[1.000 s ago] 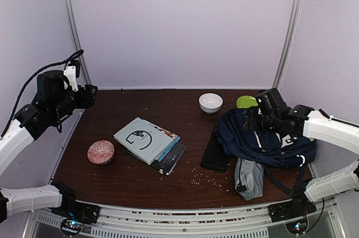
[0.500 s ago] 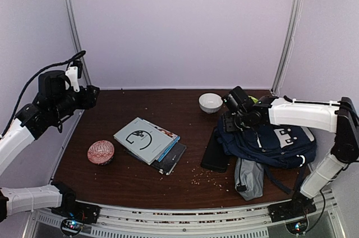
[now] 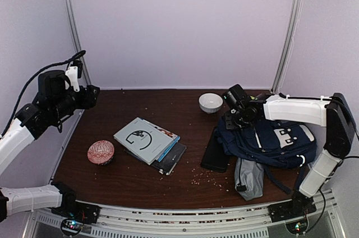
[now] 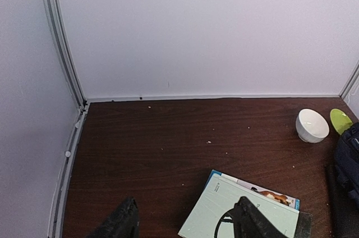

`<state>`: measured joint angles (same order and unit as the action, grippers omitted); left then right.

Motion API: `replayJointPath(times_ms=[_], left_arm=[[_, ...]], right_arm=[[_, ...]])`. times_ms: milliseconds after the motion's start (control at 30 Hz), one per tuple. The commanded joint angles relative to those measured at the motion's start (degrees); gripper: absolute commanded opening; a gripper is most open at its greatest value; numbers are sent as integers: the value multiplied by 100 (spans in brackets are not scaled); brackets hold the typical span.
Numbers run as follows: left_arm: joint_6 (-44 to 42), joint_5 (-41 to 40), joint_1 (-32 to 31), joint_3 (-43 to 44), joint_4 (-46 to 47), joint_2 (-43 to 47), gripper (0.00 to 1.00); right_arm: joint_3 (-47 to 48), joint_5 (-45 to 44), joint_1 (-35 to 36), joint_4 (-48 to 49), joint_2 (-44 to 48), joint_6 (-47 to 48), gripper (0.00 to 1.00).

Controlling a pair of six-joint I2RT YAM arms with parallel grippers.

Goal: Pack the student bag
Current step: Pick up the stationery from the center of the board.

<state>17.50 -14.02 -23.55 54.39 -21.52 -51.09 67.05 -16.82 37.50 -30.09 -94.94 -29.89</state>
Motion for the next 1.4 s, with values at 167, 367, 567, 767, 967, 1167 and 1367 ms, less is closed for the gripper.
replayJointPath(times_ms=[167, 367, 567, 767, 967, 1167, 1367], left_arm=[[17, 36, 44, 160, 34, 76, 97], [17, 68, 49, 175, 34, 38, 97], [17, 90, 47, 168, 34, 19, 97], [9, 133, 49, 177, 44, -11, 97], [-5, 206, 44, 164, 34, -81, 97], [-62, 276, 44, 201, -6, -167, 97], [-71, 384, 46, 238, -10, -234, 97]], right_arm=[[309, 533, -120, -22, 452, 37, 0], [469, 736, -111, -302, 1215, 482, 0], [497, 1099, -111, -871, 1811, 1097, 0], [163, 925, -111, -1066, 2156, 1214, 0], [-91, 1070, -111, -651, 1890, 979, 0], [-119, 1174, -102, -629, 1473, 835, 0], [-191, 1146, -85, -771, 1450, 673, 21]])
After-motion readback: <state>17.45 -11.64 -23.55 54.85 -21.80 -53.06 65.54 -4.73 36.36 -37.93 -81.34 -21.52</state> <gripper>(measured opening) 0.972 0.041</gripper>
